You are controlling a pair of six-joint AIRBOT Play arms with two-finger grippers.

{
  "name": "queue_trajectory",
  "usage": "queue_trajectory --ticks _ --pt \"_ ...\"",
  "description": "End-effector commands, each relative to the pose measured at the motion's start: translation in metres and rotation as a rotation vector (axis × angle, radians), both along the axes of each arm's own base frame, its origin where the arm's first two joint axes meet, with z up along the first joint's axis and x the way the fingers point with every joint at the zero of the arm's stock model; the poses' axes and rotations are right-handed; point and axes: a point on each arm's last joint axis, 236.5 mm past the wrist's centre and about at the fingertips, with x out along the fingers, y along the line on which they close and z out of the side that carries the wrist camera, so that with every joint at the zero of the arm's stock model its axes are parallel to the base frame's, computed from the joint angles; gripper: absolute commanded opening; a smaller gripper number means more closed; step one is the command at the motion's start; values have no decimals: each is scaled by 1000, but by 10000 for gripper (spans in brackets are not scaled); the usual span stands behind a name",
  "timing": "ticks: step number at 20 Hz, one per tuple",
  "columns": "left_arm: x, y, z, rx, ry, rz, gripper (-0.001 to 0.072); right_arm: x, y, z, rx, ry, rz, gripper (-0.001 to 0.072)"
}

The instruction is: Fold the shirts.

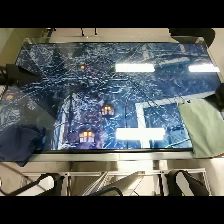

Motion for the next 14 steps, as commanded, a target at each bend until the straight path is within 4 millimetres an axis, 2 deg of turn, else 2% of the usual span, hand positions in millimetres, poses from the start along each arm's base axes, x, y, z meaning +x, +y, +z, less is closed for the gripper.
queue_trajectory --ticks 1,4,5,7,9,14 --pt "-54 -22 -41 -18 28 13 14 -22 65 -21 1 -44 177 14" --pt "-112 -44 -95 -53 118 16 14 -58 103 -69 9 -17 291 14" --pt "-125 -49 -110 -62 139 27 14 -68 111 -86 15 -4 312 14" --pt "-143 -56 -131 -71 157 45 13 -73 115 -109 7 3 337 14" --pt "-153 -60 -138 -73 157 48 14 -71 115 -116 -8 4 356 14" --pt "-156 -62 -129 -53 93 63 14 -74 117 -121 3 33 372 15"
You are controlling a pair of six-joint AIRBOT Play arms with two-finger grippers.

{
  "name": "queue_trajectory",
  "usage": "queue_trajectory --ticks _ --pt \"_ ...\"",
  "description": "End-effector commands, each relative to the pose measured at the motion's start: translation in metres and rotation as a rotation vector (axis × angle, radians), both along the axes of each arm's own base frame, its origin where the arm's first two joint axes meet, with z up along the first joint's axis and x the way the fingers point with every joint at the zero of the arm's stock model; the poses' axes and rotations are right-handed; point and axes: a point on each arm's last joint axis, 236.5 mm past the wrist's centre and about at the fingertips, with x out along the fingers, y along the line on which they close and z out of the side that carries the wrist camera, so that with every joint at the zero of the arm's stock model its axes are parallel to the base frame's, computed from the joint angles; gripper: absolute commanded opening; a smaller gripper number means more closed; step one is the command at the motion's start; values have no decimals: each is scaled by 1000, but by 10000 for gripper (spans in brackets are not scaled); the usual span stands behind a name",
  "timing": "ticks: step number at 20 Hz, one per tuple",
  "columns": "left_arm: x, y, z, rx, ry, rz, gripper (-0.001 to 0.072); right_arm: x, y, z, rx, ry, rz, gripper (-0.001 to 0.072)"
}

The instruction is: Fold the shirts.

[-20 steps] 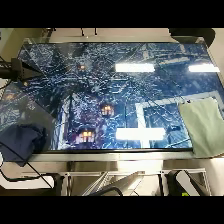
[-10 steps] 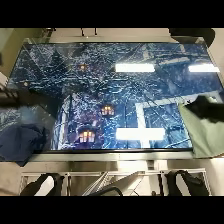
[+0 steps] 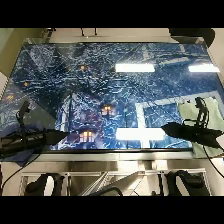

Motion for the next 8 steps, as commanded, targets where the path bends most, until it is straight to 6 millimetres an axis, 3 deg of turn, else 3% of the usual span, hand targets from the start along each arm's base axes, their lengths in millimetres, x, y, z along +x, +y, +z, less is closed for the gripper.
queue_trajectory --ticks 1,8 --pt "-6 -2 0 11 -34 11 14 -4 3 -6 -2 10 19 14" --pt "-10 -4 6 26 -72 15 14 -4 3 -6 -2 10 20 15"
